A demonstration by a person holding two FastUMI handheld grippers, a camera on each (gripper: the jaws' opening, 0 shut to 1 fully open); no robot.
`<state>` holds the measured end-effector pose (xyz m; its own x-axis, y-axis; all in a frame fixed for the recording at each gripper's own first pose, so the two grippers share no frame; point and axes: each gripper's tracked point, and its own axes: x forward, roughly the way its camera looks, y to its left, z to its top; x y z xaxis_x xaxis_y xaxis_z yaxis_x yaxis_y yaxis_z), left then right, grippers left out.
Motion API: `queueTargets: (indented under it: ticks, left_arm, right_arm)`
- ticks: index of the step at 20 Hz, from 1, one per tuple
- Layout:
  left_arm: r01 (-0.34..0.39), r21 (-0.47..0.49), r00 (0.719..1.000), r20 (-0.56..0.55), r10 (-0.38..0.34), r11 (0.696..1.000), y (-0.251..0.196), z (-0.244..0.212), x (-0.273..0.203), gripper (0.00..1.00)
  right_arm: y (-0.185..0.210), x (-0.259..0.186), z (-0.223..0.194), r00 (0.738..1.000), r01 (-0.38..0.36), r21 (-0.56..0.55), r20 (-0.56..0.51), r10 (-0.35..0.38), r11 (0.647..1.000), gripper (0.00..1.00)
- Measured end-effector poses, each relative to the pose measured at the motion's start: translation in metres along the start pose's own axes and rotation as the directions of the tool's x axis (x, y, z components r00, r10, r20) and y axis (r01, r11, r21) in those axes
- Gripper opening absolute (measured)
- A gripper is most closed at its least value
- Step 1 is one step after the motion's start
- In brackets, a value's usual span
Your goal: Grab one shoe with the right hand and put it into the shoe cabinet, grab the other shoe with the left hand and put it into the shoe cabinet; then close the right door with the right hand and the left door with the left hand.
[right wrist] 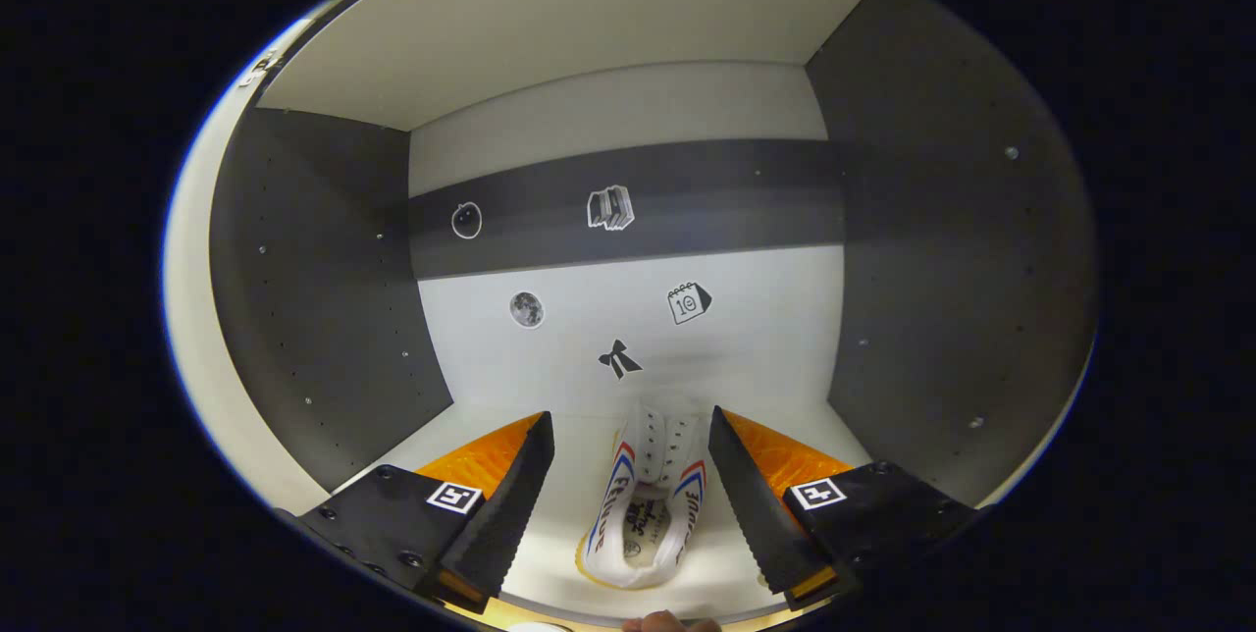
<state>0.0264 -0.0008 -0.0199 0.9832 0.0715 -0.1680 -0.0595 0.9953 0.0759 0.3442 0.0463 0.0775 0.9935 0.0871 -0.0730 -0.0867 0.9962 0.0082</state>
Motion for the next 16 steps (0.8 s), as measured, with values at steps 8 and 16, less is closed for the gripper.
queueTargets:
  ticks: [8, 16]
  left_arm:
    - [0.056, 0.070, 0.997, -0.063, -0.052, 0.996, 0.011, -0.029, -0.007, 0.94]
    - [0.238, 0.140, 0.958, -0.196, -0.209, 0.961, -0.001, -0.084, -0.003, 0.90]
  right_arm:
    - [-0.004, -0.124, -0.037, 0.999, 0.037, -0.024, -0.002, -0.038, 0.999, 0.93]
    - [-0.033, -0.260, -0.087, 0.984, 0.181, -0.077, 0.014, -0.180, 0.981, 0.98]
